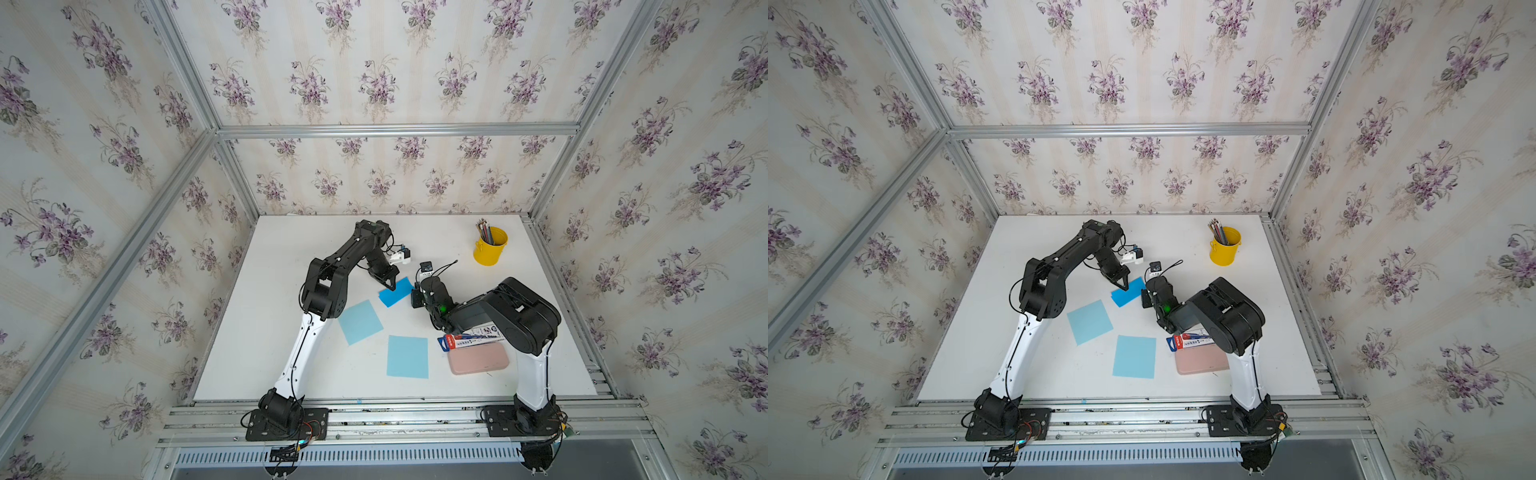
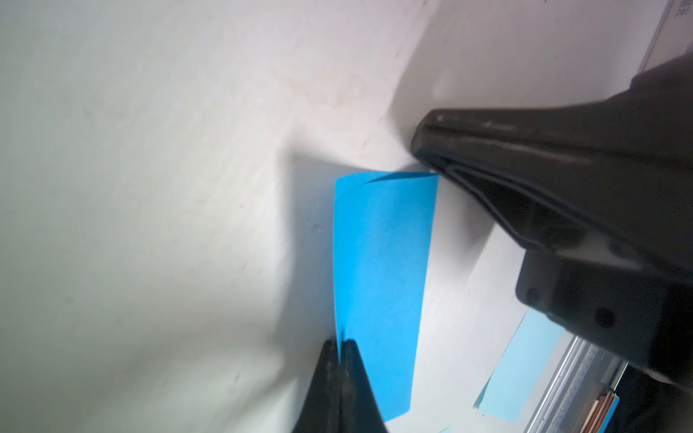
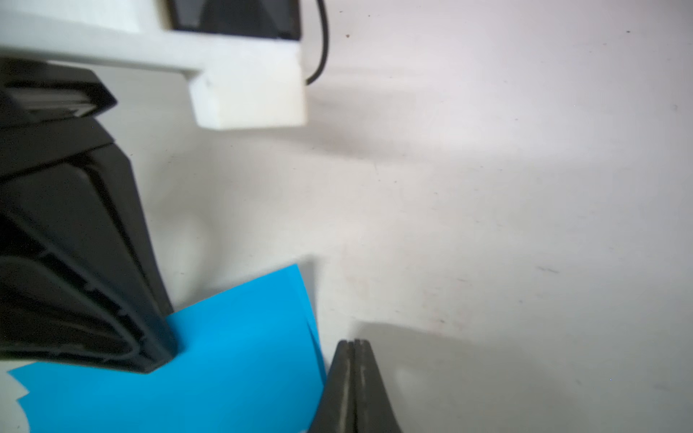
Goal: Fold the square paper along the opposite sides
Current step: Smooth out the paper at the center of the board.
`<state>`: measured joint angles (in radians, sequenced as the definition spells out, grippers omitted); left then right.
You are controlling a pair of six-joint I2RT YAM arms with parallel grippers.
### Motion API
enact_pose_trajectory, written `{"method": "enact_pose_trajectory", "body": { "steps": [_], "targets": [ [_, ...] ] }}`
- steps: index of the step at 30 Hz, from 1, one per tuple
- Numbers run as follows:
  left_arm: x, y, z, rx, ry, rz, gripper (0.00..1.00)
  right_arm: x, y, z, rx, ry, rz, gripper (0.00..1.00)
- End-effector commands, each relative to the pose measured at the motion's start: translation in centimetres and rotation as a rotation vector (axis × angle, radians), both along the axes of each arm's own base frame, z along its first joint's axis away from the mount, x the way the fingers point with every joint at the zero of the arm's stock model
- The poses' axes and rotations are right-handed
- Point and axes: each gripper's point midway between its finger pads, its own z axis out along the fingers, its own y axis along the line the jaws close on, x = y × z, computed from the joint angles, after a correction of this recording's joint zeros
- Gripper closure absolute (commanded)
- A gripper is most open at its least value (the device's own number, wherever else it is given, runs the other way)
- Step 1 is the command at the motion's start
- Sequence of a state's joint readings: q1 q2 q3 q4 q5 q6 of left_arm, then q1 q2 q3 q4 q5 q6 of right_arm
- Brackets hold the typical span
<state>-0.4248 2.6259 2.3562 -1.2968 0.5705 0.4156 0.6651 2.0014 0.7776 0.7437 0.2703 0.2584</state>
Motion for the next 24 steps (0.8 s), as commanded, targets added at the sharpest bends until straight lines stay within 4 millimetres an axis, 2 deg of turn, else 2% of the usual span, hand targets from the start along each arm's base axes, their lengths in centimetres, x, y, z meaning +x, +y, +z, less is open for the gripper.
{"method": "enact_pose_trajectory", "body": {
  "steps": [1,3,6,10,14,18,24],
  "targets": [
    [0.7,1.5,-1.6,0.104,-0.044,-0.012,1.00,-0.5,-1.9,-0.9,-0.051,0.045,-0.021,1.00],
    [0.8,1.1,-1.2,0.095,-0.057,-0.022,1.00,-0.6,-1.3,1.2,-0.012,-0.025,0.059,1.00],
    [1.1,0.3,-0.7,0.070,-0.086,-0.045,1.00,-2.0,0.5,5.6,0.089,-0.221,0.213,1.00],
    [1.1,-0.5,-0.8,0.048,-0.103,-0.057,1.00,-2.6,2.2,6.6,0.129,-0.262,0.292,1.00],
    [1.1,-0.6,-1.2,0.052,-0.102,-0.061,1.00,-2.9,4.0,5.8,0.109,-0.256,0.337,1.00],
    [1.0,-0.5,-1.3,0.056,-0.101,-0.074,1.00,-4.4,5.8,4.4,0.093,-0.216,0.394,1.00],
    [1.0,-0.3,-1.4,0.065,-0.103,-0.086,1.00,-4.5,6.1,2.0,0.077,-0.154,0.383,1.00]
  ]
}}
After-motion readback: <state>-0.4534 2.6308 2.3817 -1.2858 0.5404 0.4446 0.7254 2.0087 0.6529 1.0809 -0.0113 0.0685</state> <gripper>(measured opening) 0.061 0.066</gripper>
